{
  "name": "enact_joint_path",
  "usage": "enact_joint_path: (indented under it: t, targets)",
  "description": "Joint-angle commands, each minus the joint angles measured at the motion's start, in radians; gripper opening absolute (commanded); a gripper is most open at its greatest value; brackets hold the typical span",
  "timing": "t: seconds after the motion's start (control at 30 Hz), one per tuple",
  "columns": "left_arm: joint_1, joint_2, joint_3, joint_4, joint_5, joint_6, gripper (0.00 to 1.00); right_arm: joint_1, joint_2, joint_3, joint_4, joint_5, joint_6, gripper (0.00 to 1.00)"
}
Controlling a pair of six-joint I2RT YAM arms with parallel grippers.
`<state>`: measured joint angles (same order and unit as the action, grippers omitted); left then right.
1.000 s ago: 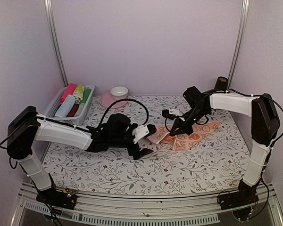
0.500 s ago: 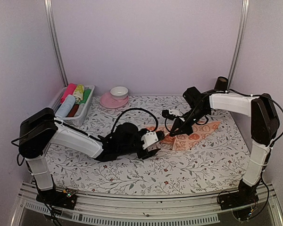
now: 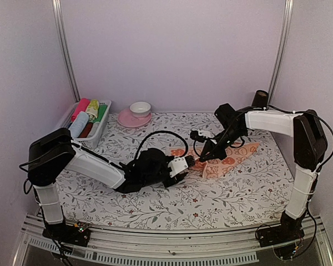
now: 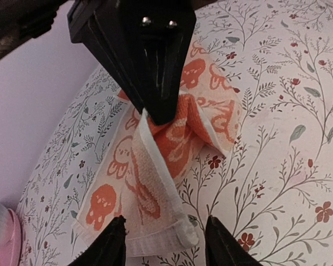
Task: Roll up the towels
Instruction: Pass from the right arm to the left
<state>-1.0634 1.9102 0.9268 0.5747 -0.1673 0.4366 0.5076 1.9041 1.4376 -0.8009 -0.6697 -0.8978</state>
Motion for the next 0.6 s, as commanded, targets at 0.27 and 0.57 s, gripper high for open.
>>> enact_joint_path:
  t: [0.27, 0.57]
  targets:
    - [-0.022, 0.021, 0.041, 0.002, -0.010, -0.007, 0.29, -0.005, 0.016, -0.005, -0.001, -0.028, 0.007, 0.03]
    - [-0.021, 0.034, 0.061, -0.041, -0.042, -0.008, 0.26, -0.006, 0.016, -0.005, -0.003, -0.028, 0.005, 0.03]
